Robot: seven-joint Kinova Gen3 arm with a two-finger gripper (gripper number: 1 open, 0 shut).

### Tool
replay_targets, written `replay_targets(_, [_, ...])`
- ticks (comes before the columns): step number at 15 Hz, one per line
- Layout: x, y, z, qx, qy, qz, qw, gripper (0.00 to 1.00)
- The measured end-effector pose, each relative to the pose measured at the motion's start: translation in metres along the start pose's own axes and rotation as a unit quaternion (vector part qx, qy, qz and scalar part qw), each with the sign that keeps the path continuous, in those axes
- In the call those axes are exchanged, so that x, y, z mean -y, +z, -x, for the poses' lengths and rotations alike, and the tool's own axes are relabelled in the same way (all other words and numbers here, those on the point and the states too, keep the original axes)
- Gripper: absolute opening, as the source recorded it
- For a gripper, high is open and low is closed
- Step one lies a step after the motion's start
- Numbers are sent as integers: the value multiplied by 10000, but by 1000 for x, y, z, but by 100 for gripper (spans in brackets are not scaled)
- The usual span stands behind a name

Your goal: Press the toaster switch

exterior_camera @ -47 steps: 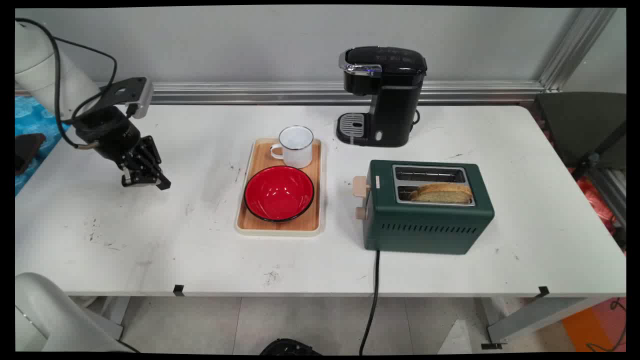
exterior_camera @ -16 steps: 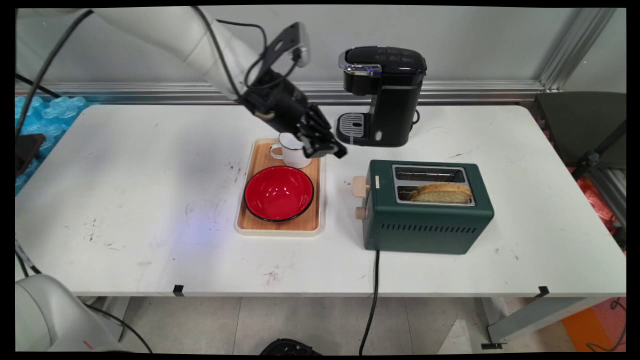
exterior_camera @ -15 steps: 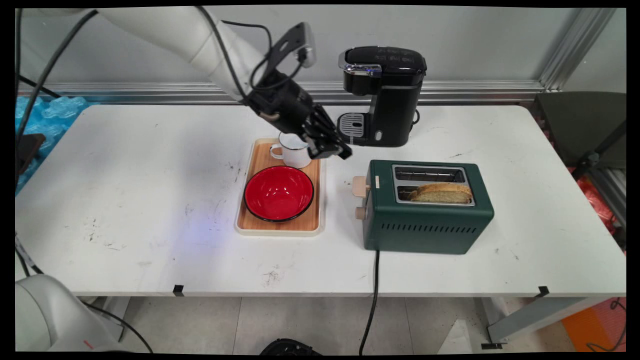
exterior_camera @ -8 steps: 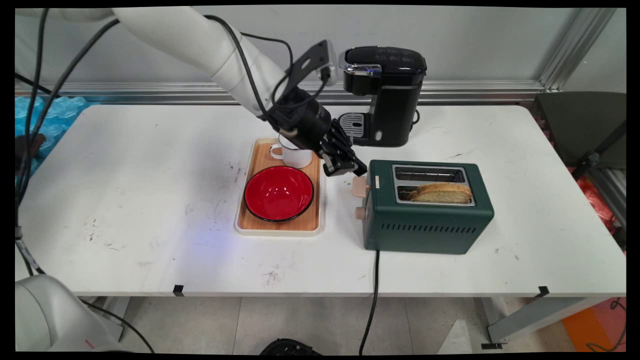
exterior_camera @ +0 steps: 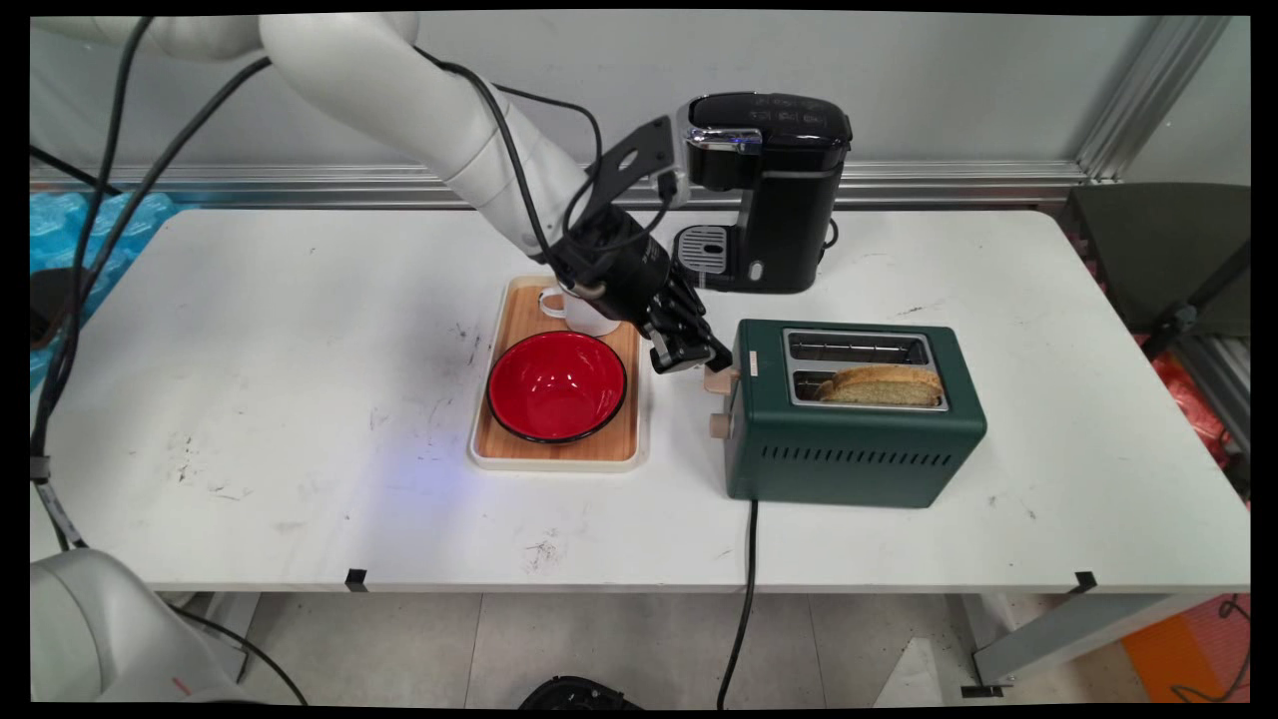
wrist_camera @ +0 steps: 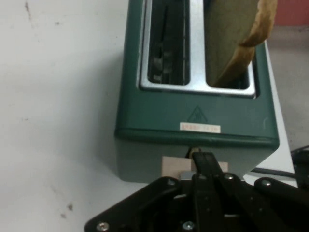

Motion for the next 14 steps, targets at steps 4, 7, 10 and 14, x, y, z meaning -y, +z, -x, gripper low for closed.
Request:
replay_targets(4, [2,11,1,62,65,-11,10000,0])
replay_targets(7, [4,19,3,94,96,-24,9999,0])
replay_targets(10, [6,25,6,116,105,-25,9999,0])
replay_targets(14, [7,33,11,152,78,-6,9999,0])
